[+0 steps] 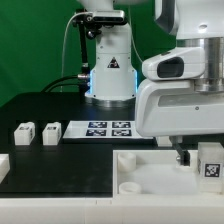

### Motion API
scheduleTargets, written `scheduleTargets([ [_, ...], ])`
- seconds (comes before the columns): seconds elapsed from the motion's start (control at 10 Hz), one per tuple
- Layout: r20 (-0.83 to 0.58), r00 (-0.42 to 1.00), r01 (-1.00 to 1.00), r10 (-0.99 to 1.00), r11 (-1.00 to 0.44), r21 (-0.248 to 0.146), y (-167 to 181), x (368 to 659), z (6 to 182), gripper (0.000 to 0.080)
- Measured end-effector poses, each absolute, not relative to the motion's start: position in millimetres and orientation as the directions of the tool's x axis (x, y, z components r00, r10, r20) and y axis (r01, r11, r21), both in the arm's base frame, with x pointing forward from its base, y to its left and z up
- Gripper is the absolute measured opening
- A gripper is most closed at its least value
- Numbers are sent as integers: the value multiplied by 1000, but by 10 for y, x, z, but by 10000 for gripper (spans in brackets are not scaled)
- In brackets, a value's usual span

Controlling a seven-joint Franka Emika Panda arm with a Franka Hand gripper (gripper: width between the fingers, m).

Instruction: Assemble one leg

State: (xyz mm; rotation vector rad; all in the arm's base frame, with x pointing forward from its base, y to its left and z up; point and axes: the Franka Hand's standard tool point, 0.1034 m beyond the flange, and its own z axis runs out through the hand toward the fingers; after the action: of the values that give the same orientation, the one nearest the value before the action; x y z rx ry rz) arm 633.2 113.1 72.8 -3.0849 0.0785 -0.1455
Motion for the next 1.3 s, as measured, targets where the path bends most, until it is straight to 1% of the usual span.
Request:
scheduleTargets([
  [0.1, 85, 982, -162, -168, -985, -66, 1138, 6330, 726, 375],
  [0.2, 78, 959, -265, -271, -961, -73, 1128, 6329, 724, 291],
  [0.3, 69, 926, -367, -372, -927, -80, 1116, 6328, 721, 291],
  [0.4, 52, 858, -507, -512, -858, -83, 1109, 6320, 717, 291],
  [0.6, 10, 660, -748, -751, -659, -77, 1079, 6314, 711, 291],
  [0.7, -36, 443, -895, -896, -439, -79, 1041, 6306, 705, 291],
  [0.8, -76, 271, -962, -960, -266, -68, 1030, 6291, 703, 292],
  [0.9, -102, 142, -989, -985, -137, -56, 1035, 6282, 702, 292],
  [1.0, -113, -35, -999, -993, 39, -35, 1064, 6265, 704, 294],
  [1.1, -113, -167, -985, -979, 170, -15, 1096, 6256, 711, 294],
  [1.2, -110, -179, -983, -978, 181, -10, 1105, 6249, 707, 371],
  [1.3, -110, -161, -986, -981, 163, -12, 1102, 6247, 704, 371],
])
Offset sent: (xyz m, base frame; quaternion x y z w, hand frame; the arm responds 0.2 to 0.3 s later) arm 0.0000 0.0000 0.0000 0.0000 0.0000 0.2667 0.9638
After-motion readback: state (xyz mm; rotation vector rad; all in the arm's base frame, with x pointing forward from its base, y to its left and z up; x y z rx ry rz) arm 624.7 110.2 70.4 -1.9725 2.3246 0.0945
